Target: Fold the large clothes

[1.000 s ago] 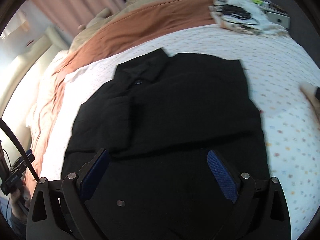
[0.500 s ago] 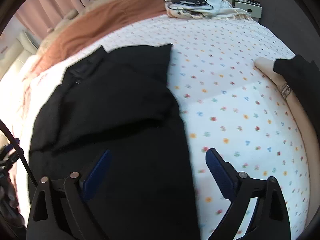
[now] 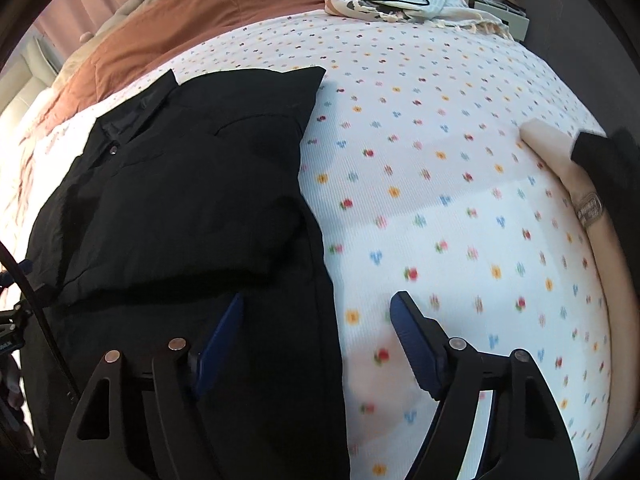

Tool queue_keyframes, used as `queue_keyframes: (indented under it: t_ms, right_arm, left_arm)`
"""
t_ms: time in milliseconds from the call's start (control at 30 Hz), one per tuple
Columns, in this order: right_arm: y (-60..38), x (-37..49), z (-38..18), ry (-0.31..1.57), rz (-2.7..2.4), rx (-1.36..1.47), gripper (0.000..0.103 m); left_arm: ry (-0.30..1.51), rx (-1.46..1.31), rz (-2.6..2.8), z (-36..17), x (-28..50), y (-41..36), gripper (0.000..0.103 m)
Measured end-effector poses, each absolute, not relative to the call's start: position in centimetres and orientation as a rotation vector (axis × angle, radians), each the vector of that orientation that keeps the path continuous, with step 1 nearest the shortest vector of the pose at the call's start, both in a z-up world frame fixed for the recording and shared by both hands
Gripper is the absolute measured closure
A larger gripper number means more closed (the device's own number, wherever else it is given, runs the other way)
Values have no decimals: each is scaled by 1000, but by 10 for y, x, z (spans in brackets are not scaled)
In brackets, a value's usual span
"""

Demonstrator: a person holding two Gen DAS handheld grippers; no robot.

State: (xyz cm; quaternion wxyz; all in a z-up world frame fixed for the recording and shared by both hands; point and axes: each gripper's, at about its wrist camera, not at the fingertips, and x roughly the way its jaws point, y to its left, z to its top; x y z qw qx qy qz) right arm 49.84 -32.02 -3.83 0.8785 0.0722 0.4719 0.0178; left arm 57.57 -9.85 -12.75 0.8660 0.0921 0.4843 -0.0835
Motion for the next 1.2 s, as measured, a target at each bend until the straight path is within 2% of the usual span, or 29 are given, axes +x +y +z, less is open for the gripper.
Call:
queue_keyframes:
  t_ms: [100,233,433,767,1067,1200]
  right_arm:
    - [-320,507,-39,979,3,122,40]
    - [-325,510,-43,974,-33,130,41]
    - [-328,511,-42,976,-49,144,41]
    - [-329,511,-44,991,-39,138,40]
    - [-338,518,-47,991,-14,158,40]
    - [-339,519,-49,985,-7,161,40]
  left_arm:
    - [984,166,-121,-121,575,-74,12]
    - [972,149,32,-116,576,-30,12]
    - [980,-69,75,-104,566,35,12]
    - [958,-17,-162,-86,569,-40,12]
    - [1031,76,-250,-117,584,-117,12]
    - [1053,151,-167,-130,594,-121,12]
